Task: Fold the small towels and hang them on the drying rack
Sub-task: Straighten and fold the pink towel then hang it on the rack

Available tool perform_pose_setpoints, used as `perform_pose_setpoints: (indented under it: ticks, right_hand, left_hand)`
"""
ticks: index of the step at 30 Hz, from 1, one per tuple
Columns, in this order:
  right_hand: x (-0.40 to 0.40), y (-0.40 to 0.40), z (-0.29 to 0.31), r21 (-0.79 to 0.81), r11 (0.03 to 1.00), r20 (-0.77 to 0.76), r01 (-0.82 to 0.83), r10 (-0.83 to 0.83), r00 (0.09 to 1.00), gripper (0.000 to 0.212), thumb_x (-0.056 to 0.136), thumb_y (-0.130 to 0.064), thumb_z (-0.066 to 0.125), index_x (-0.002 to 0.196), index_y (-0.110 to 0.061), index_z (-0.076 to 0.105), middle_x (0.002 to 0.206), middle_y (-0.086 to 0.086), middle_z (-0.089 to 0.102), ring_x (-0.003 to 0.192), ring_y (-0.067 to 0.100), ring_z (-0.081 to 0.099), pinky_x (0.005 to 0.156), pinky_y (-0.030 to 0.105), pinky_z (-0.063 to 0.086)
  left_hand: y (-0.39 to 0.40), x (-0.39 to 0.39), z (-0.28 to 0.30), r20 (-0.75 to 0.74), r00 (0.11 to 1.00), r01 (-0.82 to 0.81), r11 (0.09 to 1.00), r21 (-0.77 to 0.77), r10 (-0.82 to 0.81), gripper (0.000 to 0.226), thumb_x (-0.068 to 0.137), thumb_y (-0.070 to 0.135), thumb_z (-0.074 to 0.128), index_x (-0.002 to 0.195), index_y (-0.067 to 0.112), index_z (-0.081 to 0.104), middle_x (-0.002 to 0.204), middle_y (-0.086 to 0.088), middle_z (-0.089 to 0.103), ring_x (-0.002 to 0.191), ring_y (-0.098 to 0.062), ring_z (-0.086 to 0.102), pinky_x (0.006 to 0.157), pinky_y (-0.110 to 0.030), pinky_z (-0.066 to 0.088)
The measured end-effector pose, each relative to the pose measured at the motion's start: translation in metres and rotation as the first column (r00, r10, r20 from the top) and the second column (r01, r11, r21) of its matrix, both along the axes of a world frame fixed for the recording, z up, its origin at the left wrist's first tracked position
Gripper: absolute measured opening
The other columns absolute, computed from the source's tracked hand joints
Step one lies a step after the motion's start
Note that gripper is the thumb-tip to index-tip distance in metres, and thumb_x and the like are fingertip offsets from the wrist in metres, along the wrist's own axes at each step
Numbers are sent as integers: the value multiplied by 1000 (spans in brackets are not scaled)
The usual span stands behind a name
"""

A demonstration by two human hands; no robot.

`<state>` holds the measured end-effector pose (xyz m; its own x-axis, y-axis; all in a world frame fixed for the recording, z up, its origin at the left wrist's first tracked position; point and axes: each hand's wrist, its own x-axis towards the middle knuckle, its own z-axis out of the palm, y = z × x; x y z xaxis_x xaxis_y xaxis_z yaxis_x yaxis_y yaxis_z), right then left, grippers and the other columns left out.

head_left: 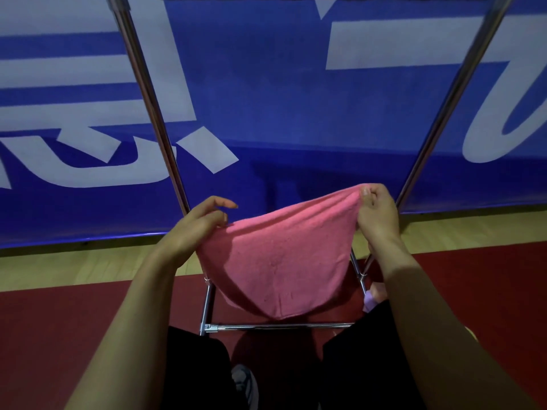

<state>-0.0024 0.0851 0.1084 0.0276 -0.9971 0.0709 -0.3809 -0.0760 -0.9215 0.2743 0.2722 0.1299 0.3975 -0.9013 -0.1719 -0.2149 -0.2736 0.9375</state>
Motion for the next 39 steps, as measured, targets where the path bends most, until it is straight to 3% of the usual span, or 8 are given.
perform_pose_setpoints:
  ticks: [3, 6, 9, 16, 25, 30, 35, 39]
  right_hand:
    - [-3, -1, 0, -26, 1000, -6, 6, -7, 1000, 24, 109, -32, 43, 115, -16, 59, 113, 5, 64, 107, 27, 62, 96, 49, 53]
    - [-3, -1, 0, -40, 999, -18, 9, -10, 1000, 26, 109, -31, 43, 119, -14, 60, 112, 3, 62, 106, 24, 60, 96, 45, 52]
    - [-3, -1, -1, -65, 998, -15, -12, 11, 1000, 23, 108, -30, 44, 116, -15, 60, 114, 7, 66, 107, 26, 62, 96, 46, 53]
    - [-2, 1, 1, -99, 995, 20, -30, 33, 999, 21, 109, -36, 42, 111, -22, 57, 103, -4, 65, 100, 19, 64, 93, 47, 55]
    - [-5, 0, 3, -110, 993, 19, -43, 46, 999, 18, 109, -35, 42, 109, -23, 55, 97, -12, 60, 100, 18, 62, 87, 40, 54]
    - [-6, 2, 4, -134, 990, 19, -46, 49, 999, 20, 110, -35, 40, 107, -22, 54, 97, -9, 61, 94, 15, 62, 88, 43, 55]
    - [-19, -6, 4, -107, 994, 28, 2, 1, 1000, 25, 109, -39, 40, 114, -21, 56, 103, -5, 63, 101, 20, 64, 93, 50, 56]
    - [-24, -6, 4, -125, 992, -33, 8, -12, 999, 24, 109, -36, 43, 111, -18, 58, 107, 0, 64, 101, 22, 63, 93, 48, 55]
  left_hand:
    - [-4, 0, -1, -42, 996, -77, 997, -5, 77, 37, 90, 3, 42, 109, 16, 71, 92, -10, 60, 71, -24, 51, 59, -31, 38]
    - [-5, 2, -5, 101, 989, -110, 994, 19, 108, 40, 95, -2, 35, 100, 16, 71, 85, -10, 61, 67, -20, 51, 57, -30, 38]
    - [-7, 2, -9, 275, 959, -103, 991, 90, 74, 35, 104, 7, 37, 98, 17, 70, 86, -12, 67, 73, -22, 58, 68, -33, 44]
    - [-3, 6, -12, 402, 916, -38, 992, 121, -13, 24, 99, 1, 52, 96, 19, 68, 95, -9, 69, 82, -21, 65, 73, -33, 54]
    - [-3, 9, -11, 342, 922, -178, 983, -34, 179, 12, 96, 4, 67, 98, 16, 66, 93, -7, 72, 84, -23, 72, 74, -35, 61]
    - [-3, 12, -20, 474, 876, 26, 989, 149, -94, 17, 104, 6, 55, 105, 22, 62, 99, -2, 69, 91, -16, 69, 74, -29, 56]
    - [-8, 16, -39, 488, 675, 245, 792, 559, -553, 10, 103, 35, 62, 102, 26, 66, 101, 1, 68, 90, -21, 65, 81, -34, 53]
    - [-10, 11, -36, 375, 686, 255, 689, 678, -623, 31, 99, 54, 62, 87, 28, 75, 84, 4, 68, 76, -15, 58, 66, -26, 46]
